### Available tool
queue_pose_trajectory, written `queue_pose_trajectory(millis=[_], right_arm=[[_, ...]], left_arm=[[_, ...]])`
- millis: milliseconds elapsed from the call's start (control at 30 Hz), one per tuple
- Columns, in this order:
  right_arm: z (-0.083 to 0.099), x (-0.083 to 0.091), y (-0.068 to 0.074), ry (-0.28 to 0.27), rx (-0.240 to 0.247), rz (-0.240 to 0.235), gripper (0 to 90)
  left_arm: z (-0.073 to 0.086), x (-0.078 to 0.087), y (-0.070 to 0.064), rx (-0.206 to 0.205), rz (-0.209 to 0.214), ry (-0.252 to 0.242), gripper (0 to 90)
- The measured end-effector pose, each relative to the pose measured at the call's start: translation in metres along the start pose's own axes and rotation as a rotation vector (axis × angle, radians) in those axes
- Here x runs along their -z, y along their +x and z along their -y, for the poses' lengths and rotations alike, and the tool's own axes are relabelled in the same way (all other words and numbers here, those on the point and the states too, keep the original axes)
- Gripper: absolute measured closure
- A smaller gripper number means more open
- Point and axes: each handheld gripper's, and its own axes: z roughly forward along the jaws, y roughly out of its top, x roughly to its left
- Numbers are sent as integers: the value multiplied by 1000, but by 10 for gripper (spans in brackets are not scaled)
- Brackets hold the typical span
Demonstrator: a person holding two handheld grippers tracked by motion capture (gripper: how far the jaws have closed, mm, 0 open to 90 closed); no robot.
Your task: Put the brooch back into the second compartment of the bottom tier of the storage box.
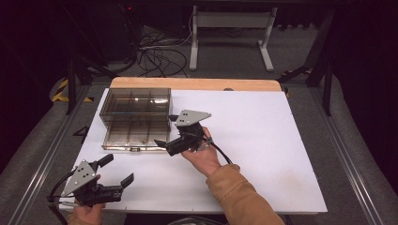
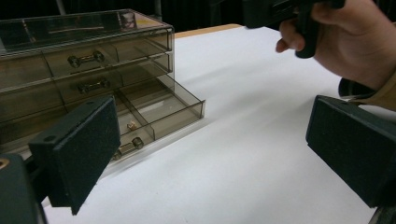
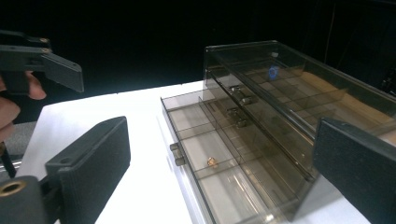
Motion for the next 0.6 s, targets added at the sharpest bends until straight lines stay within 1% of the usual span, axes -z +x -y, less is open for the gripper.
queue_pose_trajectory(millis=[67,167,367,500,600], right_arm=[[0,11,0,-16,2,10,46],[0,23,-1,-21,-1,13,40],[5,51,-2,-46,-3,50,32],[10,67,-3,-56,-6,74,31],[17,80,-6,-67,-19,91,31]], left_arm=[[0,0,0,-2,-1,1,39],[0,0,0,-2,-2,0,40],[0,0,0,-2,-6,-1,39],[0,0,0,-2,-6,0,40],[0,0,0,-2,-7,-1,39]])
